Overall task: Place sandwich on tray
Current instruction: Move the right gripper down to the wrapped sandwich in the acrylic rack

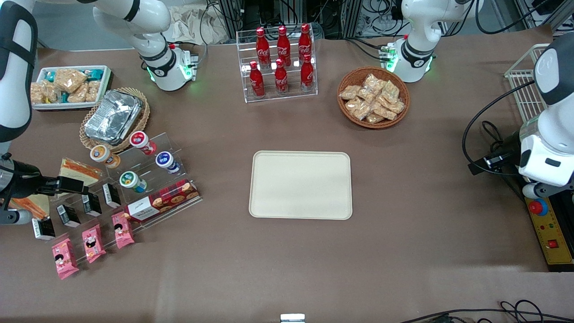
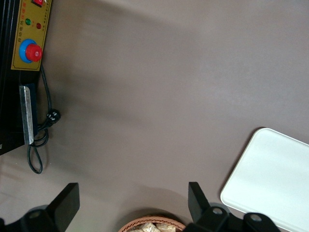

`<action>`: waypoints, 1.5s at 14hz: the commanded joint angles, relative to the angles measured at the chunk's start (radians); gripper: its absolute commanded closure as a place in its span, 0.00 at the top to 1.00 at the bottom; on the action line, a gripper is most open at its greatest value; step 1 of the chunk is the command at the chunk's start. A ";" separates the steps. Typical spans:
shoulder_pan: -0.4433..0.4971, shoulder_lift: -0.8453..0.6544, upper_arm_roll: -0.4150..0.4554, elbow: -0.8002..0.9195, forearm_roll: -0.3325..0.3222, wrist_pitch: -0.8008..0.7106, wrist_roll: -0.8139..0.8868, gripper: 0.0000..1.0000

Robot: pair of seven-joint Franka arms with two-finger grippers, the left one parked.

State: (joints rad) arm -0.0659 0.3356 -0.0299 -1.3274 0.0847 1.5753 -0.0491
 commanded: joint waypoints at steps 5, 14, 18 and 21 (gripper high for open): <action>-0.008 -0.015 0.008 -0.006 -0.017 -0.014 0.009 1.00; -0.018 -0.056 -0.080 -0.013 -0.011 -0.032 -0.062 1.00; -0.035 -0.078 -0.137 -0.048 -0.046 -0.041 -0.242 1.00; -0.051 -0.173 -0.137 -0.227 -0.094 0.093 -0.401 1.00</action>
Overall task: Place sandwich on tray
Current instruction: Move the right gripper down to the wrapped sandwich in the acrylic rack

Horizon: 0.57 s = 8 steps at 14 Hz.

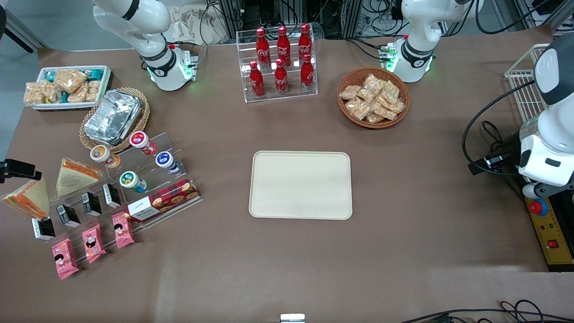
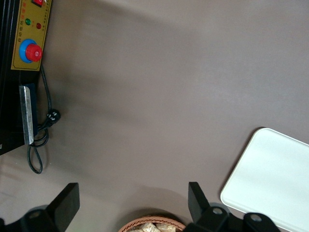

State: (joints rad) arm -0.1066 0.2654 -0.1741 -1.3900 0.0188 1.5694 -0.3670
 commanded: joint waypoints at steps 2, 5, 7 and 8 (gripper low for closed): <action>-0.043 -0.143 0.007 -0.286 -0.028 0.249 -0.246 1.00; -0.100 -0.095 0.008 -0.291 -0.020 0.346 -0.430 1.00; -0.111 -0.062 0.007 -0.278 -0.023 0.386 -0.522 1.00; -0.126 -0.029 0.007 -0.262 -0.019 0.402 -0.585 1.00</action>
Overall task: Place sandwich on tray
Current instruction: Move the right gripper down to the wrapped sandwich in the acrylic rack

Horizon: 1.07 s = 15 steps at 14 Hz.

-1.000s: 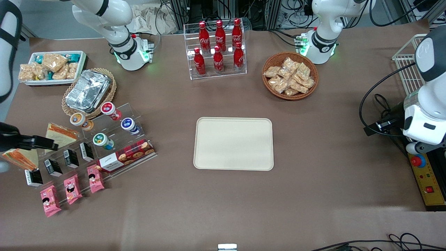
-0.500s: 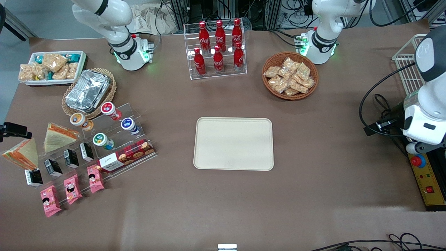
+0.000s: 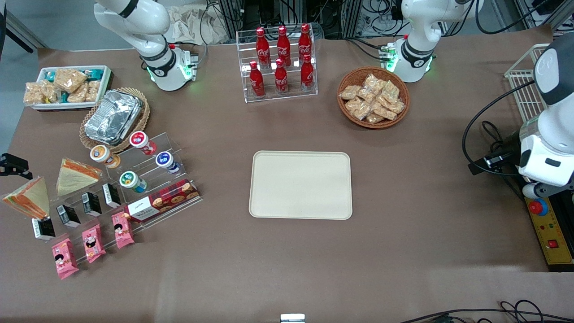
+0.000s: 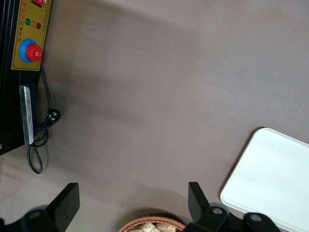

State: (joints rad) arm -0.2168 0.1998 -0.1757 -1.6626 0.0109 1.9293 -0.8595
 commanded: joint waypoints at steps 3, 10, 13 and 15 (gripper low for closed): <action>-0.055 0.113 0.008 0.075 -0.012 0.068 -0.194 1.00; -0.087 0.199 0.007 0.124 -0.022 0.152 -0.291 1.00; -0.119 0.213 0.008 0.121 -0.002 0.157 -0.314 1.00; -0.122 0.213 0.010 0.094 0.036 0.137 -0.303 1.00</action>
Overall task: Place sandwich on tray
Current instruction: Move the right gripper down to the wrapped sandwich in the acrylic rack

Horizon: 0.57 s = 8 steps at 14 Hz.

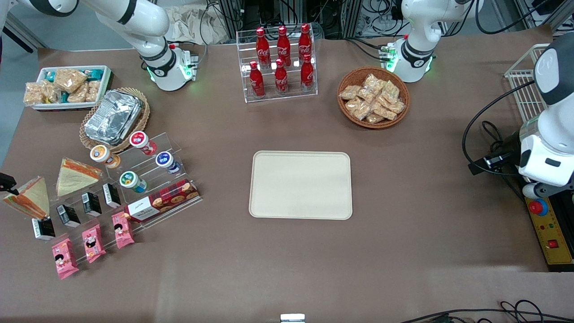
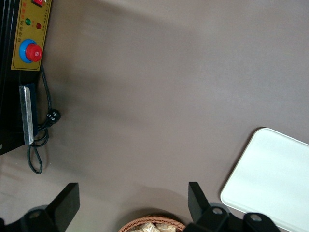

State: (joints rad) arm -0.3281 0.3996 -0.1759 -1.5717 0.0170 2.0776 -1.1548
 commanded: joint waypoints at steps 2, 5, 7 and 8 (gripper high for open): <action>-0.011 0.012 0.010 -0.016 0.061 -0.033 -0.002 1.00; -0.012 0.030 0.010 -0.016 0.064 -0.030 0.000 1.00; -0.023 0.041 0.010 -0.019 0.081 -0.027 -0.002 1.00; -0.023 0.042 0.010 -0.019 0.081 -0.033 0.001 0.99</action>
State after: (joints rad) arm -0.3354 0.4337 -0.1736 -1.5965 0.0752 2.0584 -1.1537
